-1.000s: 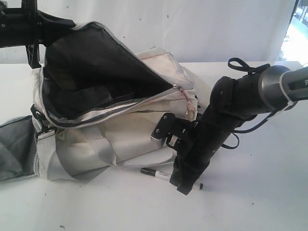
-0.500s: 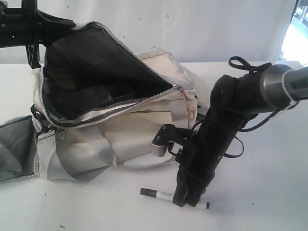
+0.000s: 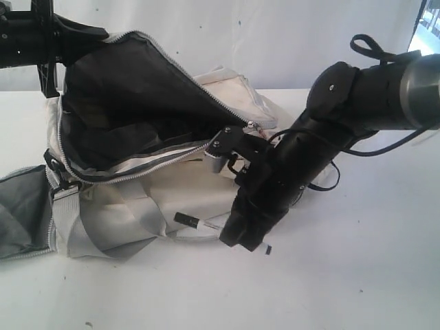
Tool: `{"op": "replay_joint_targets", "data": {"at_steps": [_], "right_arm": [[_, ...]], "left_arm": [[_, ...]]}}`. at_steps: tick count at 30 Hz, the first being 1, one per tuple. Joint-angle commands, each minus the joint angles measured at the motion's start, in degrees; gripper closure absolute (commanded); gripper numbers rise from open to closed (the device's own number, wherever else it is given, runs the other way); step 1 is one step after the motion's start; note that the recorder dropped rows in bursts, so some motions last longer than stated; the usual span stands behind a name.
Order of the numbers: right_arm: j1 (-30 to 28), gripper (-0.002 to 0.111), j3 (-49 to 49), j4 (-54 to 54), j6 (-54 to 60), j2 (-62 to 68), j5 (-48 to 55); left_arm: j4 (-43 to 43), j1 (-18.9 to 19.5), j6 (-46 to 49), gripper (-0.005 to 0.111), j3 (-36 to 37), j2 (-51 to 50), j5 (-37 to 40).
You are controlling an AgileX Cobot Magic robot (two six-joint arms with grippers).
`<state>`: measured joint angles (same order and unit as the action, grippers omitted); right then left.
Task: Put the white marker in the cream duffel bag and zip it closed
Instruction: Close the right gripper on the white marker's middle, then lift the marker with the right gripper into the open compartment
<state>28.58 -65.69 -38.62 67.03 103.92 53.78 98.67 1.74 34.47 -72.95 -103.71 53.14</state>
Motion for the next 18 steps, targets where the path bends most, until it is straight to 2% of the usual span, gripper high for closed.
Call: {"op": "replay_joint_targets", "data": {"at_steps": [1,9,18], "right_arm": [[1.9,0.108,-2.4,-1.7,0.4,-0.5,-6.5],[7.2,0.108,-4.5,-1.9,5.2,-0.5,-26.3],[10.3,0.108,-4.5,-1.9,8.4,-0.3,-45.9]], "left_arm": [[1.3,-0.2,0.0,0.107,-0.5,0.3,1.8],[1.3,-0.2,0.0,0.107,-0.5,0.3,4.1],[1.3,-0.2,0.0,0.107,-0.5,0.3,5.4]]}}
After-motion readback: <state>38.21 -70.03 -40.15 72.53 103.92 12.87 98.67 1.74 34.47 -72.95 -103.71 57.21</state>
